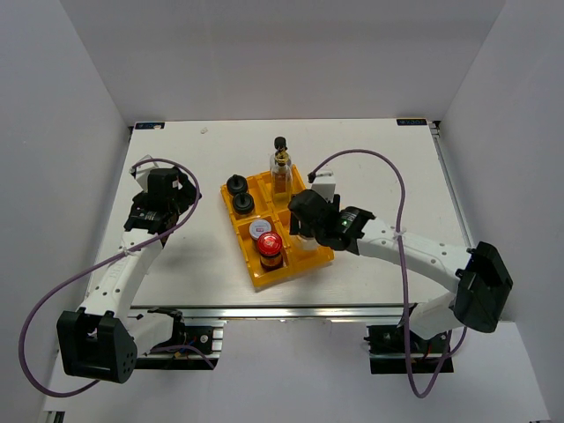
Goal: Organize the condiment bottles
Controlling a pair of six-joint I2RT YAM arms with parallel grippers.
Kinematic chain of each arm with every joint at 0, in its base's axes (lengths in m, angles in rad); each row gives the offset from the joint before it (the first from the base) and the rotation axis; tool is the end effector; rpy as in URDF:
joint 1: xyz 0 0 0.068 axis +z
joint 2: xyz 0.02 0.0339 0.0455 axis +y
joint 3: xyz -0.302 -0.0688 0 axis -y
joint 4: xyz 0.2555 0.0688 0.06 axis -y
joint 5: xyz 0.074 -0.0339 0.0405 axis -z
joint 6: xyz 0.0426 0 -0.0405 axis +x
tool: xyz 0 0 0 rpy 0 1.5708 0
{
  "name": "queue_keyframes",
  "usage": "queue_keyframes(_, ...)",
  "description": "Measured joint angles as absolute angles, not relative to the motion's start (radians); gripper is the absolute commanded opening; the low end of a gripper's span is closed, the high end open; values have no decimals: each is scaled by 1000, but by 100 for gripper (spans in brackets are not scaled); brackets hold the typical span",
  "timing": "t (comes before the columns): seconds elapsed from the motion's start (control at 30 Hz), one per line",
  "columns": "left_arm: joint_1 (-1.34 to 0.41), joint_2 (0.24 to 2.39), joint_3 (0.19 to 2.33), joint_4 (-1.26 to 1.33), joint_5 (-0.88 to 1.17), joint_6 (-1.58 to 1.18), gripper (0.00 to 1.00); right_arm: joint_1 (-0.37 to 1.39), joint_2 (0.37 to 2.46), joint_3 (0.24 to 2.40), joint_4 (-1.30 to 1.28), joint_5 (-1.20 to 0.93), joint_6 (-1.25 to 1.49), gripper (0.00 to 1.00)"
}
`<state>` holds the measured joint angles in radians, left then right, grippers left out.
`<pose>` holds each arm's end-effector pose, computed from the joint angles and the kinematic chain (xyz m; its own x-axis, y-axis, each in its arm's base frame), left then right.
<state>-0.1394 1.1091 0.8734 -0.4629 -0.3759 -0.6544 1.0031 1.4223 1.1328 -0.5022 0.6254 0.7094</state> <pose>0.2348 -0.0172 0.3095 -0.4146 -0.5136 -0.7513 -0.5060 0.8162 -0.2788 0.1896 0.2510 0.3195 -0.5915 0.0547 -0.8045 -0.1016 0.9847 0.1416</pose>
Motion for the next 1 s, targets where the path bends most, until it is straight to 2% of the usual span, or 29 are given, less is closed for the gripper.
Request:
queue_keyframes(0.3, -139, 1109, 873, -463, -376, -655, 98, 1002, 1533, 1132, -494, 637, 739, 2)
queue_keyframes(0.33, -139, 1109, 873, -463, -376, -655, 98, 1001, 1551, 1132, -493, 636, 739, 13)
queue_keyframes(0.4, -139, 1109, 873, -463, -377, -655, 98, 994, 1586, 1132, -488, 631, 739, 18)
queue_keyframes(0.53, -139, 1110, 873, -464, -378, -655, 98, 972, 1599, 1140, -460, 613, 736, 59)
queue_keyframes(0.6, -139, 1111, 873, -466, -381, -655, 98, 970, 1599, 1140, -456, 607, 733, 66)
queue_keyframes(0.63, -139, 1113, 873, -466, -381, -655, 98, 969, 1599, 1140, -455, 606, 729, 89)
queue_keyframes(1.0, -139, 1132, 901, -493, -395, -656, 98, 965, 1501, 1169, -438, 596, 686, 89)
